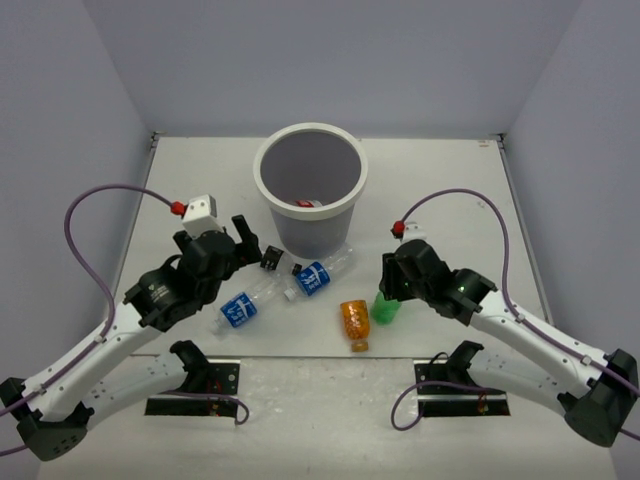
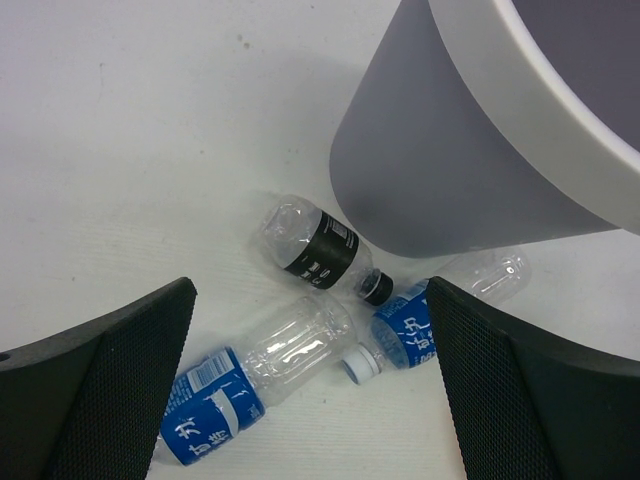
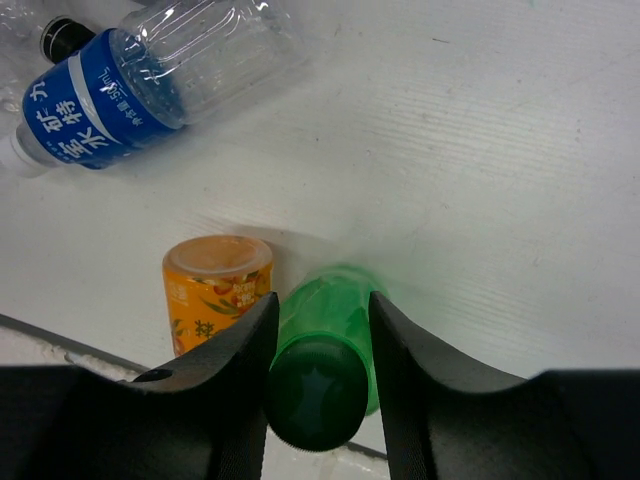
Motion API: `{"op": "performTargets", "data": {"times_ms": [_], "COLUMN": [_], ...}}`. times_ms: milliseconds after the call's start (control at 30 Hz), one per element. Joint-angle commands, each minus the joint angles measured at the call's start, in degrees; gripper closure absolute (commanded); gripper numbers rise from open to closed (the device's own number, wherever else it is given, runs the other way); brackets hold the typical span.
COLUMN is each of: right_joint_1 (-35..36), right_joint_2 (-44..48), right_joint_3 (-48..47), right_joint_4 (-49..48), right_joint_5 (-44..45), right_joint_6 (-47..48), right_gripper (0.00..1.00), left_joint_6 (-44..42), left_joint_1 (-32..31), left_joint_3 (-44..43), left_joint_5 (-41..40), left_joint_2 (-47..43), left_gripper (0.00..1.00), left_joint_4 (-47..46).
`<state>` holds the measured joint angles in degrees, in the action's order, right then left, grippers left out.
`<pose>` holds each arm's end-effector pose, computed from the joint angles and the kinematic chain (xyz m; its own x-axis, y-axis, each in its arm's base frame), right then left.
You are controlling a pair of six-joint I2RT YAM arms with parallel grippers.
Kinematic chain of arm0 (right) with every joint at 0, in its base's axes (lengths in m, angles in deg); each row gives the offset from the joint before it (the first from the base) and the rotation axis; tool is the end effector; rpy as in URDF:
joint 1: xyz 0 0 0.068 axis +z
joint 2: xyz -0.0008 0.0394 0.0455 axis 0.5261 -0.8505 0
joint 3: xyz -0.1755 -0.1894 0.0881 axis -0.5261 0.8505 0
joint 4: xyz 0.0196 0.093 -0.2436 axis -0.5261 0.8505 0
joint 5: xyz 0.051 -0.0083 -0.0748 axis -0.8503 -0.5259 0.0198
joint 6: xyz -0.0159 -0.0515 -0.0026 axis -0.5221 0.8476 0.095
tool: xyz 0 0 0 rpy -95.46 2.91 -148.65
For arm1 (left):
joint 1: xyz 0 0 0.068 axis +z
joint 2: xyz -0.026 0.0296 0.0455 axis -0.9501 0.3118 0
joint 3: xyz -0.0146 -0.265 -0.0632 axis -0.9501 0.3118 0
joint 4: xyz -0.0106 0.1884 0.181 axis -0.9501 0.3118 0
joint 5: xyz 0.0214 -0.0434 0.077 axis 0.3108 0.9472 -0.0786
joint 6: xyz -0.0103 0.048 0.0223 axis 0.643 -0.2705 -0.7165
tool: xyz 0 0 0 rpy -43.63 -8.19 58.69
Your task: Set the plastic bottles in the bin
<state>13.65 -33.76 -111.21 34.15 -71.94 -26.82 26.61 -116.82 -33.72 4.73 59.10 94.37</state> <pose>0.1368 0.1278 0.2555 -0.7505 -0.0475 -0.6591 -0.2407 0.9485 0.2058 0.1252 -0.0931 0.3320 -0.4067 -0.3650 -0.8375 -0.1558 0.9310 -0.3301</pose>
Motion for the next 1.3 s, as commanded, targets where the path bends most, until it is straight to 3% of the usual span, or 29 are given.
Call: {"op": "performTargets", "data": {"times_ms": [0, 233, 467, 600, 767, 867, 1100, 1267], "right_joint_1": [0.4, 0.4, 0.4, 0.4, 0.4, 0.4, 0.4, 0.5], "right_joint_2": [1.6, 2.3, 5.8, 8.6, 8.1, 4.1, -15.4, -30.8], "right_joint_3": [-2.7, -6.8, -14.5, -24.0, -32.4, -38.7, -58.5, -72.2], "right_joint_4": [1.6, 4.4, 5.7, 3.0, -11.4, -17.5, -23.2, -19.1], "right_joint_5": [2.3, 4.9, 11.0, 15.0, 4.9, 0.4, 4.0, 4.5], "right_joint_6": [-1.8, -2.0, -2.5, 2.2, 12.0, 16.6, 21.7, 21.9], "right_gripper": [0.66, 1.00, 1.00, 1.00, 1.00, 1.00, 1.00, 1.00], "left_joint_6": [0.1, -0.1, -0.3, -0.5, -0.6, -0.8, -1.2, -1.5], "left_joint_1": [0.3, 0.3, 0.3, 0.3, 0.3, 0.3, 0.3, 0.3], "left_joint_3": [1.0, 1.0, 1.6, 2.5, 3.3, 4.0, 5.9, 5.9], "left_joint_5": [-0.2, 1.1, 2.5, 3.8, 4.5, 5.5, 8.2, 8.8], "left_joint_2": [-0.2, 0.3, 0.2, 0.0, 0.4, 0.6, 1.4, 2.5], "left_gripper": [0.00, 0.00, 0.00, 0.00, 0.00, 0.00, 0.00, 0.00], "left_joint_4": [-2.1, -2.8, -2.1, -1.9, -2.2, -3.0, -5.7, -6.1]}}
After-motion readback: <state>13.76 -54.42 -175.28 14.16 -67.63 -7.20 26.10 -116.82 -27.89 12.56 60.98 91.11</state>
